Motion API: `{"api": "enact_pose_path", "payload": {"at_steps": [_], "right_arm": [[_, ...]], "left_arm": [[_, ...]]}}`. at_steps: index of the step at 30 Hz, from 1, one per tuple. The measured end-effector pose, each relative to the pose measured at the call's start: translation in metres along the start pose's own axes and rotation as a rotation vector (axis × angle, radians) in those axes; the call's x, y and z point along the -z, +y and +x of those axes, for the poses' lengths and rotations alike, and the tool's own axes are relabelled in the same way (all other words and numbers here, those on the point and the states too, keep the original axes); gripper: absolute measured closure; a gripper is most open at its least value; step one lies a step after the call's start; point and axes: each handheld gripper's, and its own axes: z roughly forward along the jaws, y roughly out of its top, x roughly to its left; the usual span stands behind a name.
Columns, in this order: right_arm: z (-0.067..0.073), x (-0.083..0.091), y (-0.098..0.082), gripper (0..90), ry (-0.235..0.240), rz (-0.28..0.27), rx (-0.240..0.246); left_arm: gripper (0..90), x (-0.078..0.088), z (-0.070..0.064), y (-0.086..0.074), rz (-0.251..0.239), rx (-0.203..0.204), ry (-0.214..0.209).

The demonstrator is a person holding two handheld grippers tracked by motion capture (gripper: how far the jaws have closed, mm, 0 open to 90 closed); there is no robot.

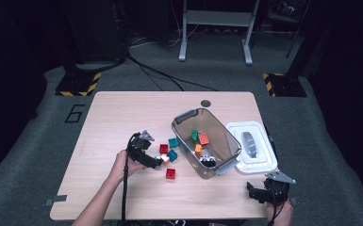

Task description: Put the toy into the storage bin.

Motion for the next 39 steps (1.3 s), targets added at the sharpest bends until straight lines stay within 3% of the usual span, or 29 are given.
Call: {"api": "enact_pose_path", "payload": {"at_steps": [2,5,10,15,17,22,34,39], "right_arm": [[0.000,0.000,0.000,0.3,0.000,0.000,0.000],[0.000,0.000,0.000,0.3,0.001,0.002,0.003],[0.000,0.000,0.000,0.3,0.000,0.000,0.000],[0.000,0.000,0.000,0.3,0.000,0.000,0.000],[0.000,0.000,0.000,0.3,0.000,0.000,0.000],[0.000,0.000,0.000,0.3,0.000,0.000,0.000],[0.000,0.000,0.000,0.3,0.000,0.000,0.000],[0.000,0.000,0.000,0.3,-0.001,0.000,0.000]], "left_arm": [[15.8,-0.005,-0.001,-0.004,0.011,-0.009,-0.003],[17.0,-0.008,-0.003,-0.006,0.019,-0.032,-0.003],[32.4,-0.009,-0.009,-0.007,-0.011,-0.089,-0.020],[42.4,-0.009,-0.009,-0.007,-0.015,-0.103,-0.024],[46.7,-0.009,-0.009,-0.007,0.005,-0.121,-0.029],[56.8,-0.011,-0.011,-0.011,-0.012,-0.117,-0.005],[59.1,-0.002,-0.010,-0.013,-0.006,-0.107,-0.005],[59.1,0.008,-0.008,-0.011,-0.031,-0.095,0.005]]}}
